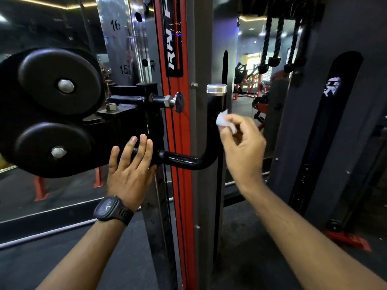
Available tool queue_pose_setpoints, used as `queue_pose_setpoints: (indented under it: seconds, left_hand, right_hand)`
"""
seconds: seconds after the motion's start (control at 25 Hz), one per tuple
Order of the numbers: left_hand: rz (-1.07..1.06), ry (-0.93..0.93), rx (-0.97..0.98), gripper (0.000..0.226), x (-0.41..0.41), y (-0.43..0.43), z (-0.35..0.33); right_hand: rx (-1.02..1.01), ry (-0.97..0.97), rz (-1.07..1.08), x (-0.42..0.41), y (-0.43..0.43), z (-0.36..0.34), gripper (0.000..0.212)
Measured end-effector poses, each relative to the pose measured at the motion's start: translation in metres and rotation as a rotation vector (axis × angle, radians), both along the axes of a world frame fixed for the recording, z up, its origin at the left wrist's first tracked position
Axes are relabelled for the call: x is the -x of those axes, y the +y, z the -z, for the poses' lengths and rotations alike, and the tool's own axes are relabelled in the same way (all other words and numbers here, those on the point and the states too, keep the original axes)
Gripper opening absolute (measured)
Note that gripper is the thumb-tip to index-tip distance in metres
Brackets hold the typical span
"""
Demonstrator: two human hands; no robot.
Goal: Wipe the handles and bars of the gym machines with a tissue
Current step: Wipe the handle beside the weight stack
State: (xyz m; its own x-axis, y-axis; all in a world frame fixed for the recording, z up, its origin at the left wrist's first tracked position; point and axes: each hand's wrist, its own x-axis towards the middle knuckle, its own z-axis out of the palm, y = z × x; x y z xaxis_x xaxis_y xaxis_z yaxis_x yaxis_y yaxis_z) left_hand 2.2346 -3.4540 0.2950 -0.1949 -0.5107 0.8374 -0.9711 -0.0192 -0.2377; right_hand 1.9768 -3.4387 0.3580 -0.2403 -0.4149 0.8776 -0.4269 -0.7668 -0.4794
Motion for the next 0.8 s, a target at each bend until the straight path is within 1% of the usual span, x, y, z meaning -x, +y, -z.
queue_pose_setpoints:
  seconds: [0.12,0.2,0.36,0.44,0.52,0.56,0.6,0.72,0.8]
  left_hand:
    - [0.013,-0.002,0.015,0.059,-0.001,0.000,0.000]
    - [0.024,-0.010,0.030,0.058,-0.001,-0.001,0.000]
    - [0.036,-0.018,0.052,0.058,-0.003,-0.001,0.002]
    - [0.043,-0.024,0.068,0.058,-0.003,-0.003,0.003]
    - [0.045,-0.040,0.070,0.060,-0.005,-0.004,0.004]
    - [0.042,-0.049,0.077,0.061,-0.007,-0.004,0.003]
    - [0.037,-0.055,0.083,0.062,-0.007,-0.004,0.003]
    - [0.034,-0.060,0.091,0.062,-0.007,-0.005,0.005]
    - [0.032,-0.061,0.084,0.061,-0.007,-0.005,0.004]
  right_hand:
    - [0.122,0.283,0.170,-0.007,0.007,0.028,0.018]
    - [0.192,0.408,0.239,-0.004,0.002,0.026,0.019]
    - [0.343,0.669,0.459,-0.004,-0.004,0.016,0.017]
    - [0.335,0.787,0.524,-0.005,-0.004,0.024,0.018]
    - [0.341,0.978,0.574,-0.004,-0.001,0.032,0.020]
    - [0.342,1.009,0.582,-0.005,-0.001,0.035,0.019]
    - [0.308,0.982,0.573,-0.007,-0.002,0.039,0.019]
    - [0.148,0.812,0.512,-0.027,0.007,0.067,0.024]
    - [0.059,0.801,0.449,-0.049,0.004,0.092,0.027]
